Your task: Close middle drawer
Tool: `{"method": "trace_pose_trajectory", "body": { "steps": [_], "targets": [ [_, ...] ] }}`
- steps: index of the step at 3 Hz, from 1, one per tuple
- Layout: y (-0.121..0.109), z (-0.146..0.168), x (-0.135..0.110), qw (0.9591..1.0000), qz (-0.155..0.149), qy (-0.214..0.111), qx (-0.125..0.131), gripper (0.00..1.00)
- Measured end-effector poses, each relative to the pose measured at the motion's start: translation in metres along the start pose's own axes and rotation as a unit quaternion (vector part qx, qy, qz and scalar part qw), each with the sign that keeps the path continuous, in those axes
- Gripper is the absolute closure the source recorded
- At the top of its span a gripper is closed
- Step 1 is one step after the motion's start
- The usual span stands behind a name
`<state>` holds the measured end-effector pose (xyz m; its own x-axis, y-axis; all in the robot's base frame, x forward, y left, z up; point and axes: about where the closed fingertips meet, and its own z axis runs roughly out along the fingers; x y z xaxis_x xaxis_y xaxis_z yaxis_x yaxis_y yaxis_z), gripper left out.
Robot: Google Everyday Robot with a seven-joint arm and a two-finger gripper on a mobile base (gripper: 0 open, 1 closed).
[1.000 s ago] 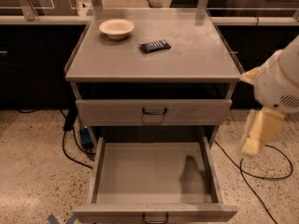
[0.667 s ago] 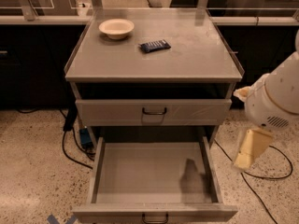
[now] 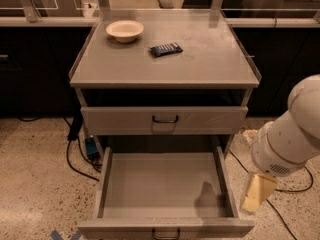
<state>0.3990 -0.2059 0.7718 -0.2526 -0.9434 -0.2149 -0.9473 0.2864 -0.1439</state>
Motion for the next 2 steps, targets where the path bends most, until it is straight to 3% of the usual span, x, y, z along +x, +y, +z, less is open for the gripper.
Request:
{"method": "trace_pose_trajectory", "body": {
  "steps": [1,2],
  "targets": [
    [0.0174,0.0301,0.0167,0.9996,0.008,0.011,-0.025,0.0],
    [0.0174,0.0301,0.0167,0.9996,0.008,0.011,-0.025,0.0]
  ]
}}
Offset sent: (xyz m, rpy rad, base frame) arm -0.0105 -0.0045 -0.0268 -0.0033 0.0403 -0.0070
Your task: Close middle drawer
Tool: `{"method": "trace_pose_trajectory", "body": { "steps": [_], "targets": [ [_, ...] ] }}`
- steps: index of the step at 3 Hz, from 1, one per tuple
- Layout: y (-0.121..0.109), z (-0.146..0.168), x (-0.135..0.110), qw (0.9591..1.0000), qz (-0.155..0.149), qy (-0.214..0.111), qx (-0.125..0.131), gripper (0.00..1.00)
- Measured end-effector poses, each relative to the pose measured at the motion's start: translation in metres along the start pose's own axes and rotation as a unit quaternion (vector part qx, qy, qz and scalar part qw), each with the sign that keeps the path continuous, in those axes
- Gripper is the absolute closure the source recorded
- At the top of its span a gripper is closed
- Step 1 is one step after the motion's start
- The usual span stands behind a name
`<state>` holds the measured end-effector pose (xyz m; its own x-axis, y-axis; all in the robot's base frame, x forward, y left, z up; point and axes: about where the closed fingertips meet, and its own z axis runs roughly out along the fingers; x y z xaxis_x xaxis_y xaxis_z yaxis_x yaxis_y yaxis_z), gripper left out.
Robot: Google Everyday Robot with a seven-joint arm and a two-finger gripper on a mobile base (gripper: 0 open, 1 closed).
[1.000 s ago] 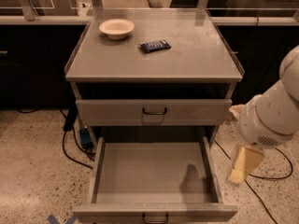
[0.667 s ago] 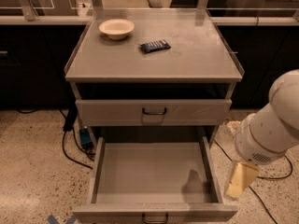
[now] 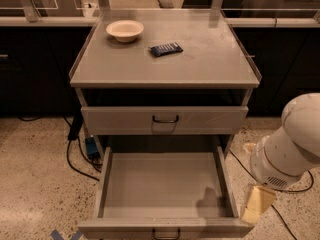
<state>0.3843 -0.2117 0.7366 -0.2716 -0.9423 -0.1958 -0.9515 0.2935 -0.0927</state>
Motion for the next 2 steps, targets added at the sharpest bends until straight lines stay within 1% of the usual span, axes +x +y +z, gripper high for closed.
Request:
{"method": "trace_pose_trajectory", "body": {
  "steps": [1,2],
  "targets": [
    [0.0,0.0,0.0,1.0,0.0,0.0,0.0,0.17],
    [0.0001,0.0001,0.0,1.0,0.0,0.0,0.0,0.4]
  ]
}}
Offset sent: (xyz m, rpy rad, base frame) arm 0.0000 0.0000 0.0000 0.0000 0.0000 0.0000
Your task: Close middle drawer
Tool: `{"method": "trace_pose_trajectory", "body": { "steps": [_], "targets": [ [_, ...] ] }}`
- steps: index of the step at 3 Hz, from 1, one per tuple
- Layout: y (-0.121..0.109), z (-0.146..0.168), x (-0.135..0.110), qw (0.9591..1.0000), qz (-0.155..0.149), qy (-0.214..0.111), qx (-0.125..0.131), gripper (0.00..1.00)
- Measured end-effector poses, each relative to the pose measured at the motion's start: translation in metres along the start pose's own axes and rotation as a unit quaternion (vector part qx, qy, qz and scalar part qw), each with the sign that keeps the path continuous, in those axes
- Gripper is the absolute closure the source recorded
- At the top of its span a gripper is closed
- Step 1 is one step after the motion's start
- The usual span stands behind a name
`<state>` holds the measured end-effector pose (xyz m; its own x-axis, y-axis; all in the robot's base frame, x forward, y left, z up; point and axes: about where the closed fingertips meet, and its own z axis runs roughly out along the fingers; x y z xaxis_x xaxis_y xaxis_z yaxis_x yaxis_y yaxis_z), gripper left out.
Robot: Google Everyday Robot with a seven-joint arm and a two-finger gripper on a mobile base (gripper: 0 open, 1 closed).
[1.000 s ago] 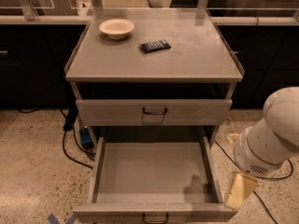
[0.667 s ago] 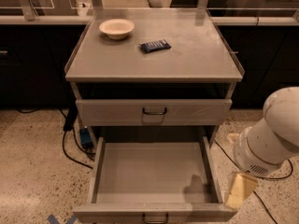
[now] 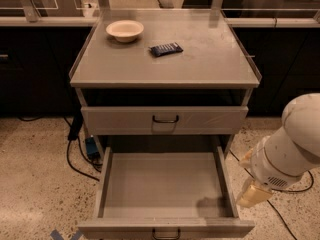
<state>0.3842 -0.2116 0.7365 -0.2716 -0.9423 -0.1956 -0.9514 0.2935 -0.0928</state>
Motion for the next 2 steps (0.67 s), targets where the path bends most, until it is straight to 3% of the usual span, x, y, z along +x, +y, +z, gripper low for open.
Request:
{"method": "trace_pose_trajectory", "body": {
  "steps": [2],
  "targets": [
    [0.011,0.027,0.004,1.0,0.003,0.006,0.005,0.94]
  ]
}}
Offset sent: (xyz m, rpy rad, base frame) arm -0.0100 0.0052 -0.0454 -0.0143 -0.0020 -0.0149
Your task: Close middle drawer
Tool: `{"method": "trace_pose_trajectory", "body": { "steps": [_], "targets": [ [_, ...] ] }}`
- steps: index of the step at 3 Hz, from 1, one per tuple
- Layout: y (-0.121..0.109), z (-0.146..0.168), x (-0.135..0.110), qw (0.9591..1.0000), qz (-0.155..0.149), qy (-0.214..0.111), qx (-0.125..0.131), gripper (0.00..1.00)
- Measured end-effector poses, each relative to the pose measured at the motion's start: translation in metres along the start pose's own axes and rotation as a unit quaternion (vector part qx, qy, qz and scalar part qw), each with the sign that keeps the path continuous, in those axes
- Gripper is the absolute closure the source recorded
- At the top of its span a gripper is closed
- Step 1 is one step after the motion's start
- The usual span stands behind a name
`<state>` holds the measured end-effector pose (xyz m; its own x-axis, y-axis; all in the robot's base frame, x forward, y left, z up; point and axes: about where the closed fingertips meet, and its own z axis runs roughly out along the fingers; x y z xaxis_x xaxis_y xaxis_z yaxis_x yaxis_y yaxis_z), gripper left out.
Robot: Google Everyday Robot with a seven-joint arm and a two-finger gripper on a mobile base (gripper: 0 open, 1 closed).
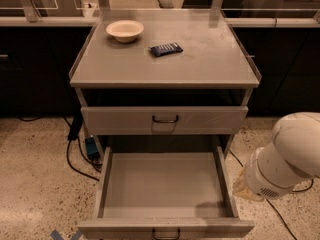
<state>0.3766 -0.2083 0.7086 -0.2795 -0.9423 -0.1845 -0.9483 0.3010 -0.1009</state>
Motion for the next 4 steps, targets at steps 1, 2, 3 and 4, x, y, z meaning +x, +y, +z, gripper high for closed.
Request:
{"method": "trace_pose_trajectory", "body": {
  "steps": [1,2,3,4],
  "targets": [
    [0.021,0.042,0.01,0.9999,0.014,0.002,0.002,1.0],
    [0.039,0.11,0.028,0.9995,0.026,-0.018,-0.003,1.0],
    [0.051,0.156,0.038,0.9983,0.039,-0.035,-0.025,1.0],
    [0.051,0.156,0.038,0.9983,0.039,-0.035,-0.025,1.0]
  ]
}}
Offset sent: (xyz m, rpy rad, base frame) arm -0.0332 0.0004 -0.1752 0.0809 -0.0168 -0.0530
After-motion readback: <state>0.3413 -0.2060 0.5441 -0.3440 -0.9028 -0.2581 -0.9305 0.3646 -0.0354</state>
